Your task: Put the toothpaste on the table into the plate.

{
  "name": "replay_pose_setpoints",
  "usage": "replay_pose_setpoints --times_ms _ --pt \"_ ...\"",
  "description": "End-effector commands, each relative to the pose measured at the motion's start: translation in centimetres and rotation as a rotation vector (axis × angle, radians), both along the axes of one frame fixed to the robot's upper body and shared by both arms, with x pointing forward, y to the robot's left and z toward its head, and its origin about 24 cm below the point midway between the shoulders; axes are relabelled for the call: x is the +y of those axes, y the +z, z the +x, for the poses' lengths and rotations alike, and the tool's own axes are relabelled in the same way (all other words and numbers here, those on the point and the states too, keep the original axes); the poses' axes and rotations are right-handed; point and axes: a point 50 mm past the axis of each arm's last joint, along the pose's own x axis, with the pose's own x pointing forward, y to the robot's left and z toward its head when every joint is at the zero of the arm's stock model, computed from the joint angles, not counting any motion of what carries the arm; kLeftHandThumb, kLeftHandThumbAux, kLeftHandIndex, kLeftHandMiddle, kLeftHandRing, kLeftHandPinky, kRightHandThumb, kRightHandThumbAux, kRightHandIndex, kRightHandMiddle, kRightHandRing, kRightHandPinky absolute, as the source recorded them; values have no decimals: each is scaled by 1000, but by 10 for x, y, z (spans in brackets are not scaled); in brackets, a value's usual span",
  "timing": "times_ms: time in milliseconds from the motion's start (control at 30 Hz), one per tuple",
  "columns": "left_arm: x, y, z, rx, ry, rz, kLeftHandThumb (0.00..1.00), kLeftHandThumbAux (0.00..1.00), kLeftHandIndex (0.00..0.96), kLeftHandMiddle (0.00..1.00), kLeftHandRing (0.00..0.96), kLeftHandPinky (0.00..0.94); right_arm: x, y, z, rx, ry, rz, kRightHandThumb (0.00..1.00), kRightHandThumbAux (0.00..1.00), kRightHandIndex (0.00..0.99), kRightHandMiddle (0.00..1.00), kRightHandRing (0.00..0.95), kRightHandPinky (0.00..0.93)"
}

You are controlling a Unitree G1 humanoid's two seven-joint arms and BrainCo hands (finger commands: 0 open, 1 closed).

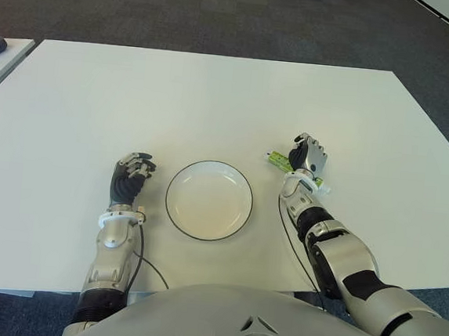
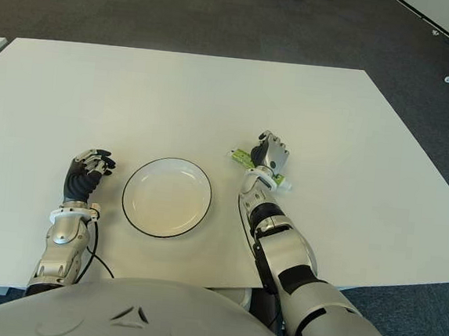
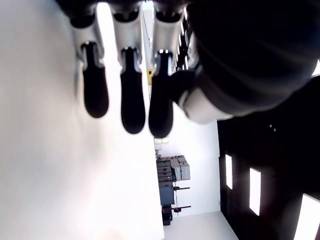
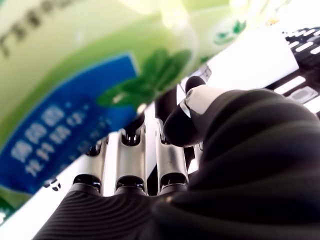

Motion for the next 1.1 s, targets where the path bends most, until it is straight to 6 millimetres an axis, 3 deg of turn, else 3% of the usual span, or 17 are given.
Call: replay_pose_setpoints --times_ms 33,67,100,167,300,500,800,1100 --pt "1 0 0 6 10 8 700 719 428 536 525 491 -7 5 3 16 83 6 833 681 431 469 487 501" --pt "1 0 0 5 10 8 700 719 428 538 527 491 -12 10 6 30 121 7 779 694 424 421 430 442" --pt "1 0 0 4 11 8 700 719 428 539 529 492 -16 14 8 41 151 7 623 653 348 366 370 377" --pt "1 0 0 4 13 8 700 718 428 540 531 493 -29 33 14 119 273 -10 450 604 246 270 272 280" --pt "1 1 0 10 16 5 700 718 428 539 531 488 -37 53 23 299 423 -58 274 540 85 94 94 113" --pt "0 1 0 6 18 8 700 718 428 541 531 492 -39 72 33 480 526 -154 264 471 9 10 10 12" --pt "1 1 0 -3 6 3 701 718 428 546 530 492 -39 111 25 577 562 -263 390 339 0 0 0 0" --pt "1 1 -1 -3 10 8 701 719 428 535 520 484 -37 122 18 651 568 -362 423 235 0 0 0 0"
